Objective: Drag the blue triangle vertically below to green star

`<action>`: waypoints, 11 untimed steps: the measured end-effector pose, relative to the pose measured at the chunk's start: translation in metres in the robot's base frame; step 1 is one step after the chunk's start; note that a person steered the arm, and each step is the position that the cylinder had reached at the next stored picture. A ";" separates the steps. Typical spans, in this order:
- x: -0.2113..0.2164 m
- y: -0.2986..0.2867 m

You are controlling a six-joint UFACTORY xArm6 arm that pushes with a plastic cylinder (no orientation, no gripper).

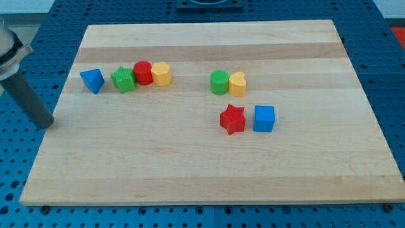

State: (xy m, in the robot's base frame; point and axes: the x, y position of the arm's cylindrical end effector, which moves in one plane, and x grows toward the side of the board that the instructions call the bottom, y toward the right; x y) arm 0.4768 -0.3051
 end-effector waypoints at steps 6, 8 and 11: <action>-0.010 0.154; -0.043 0.054; 0.019 0.198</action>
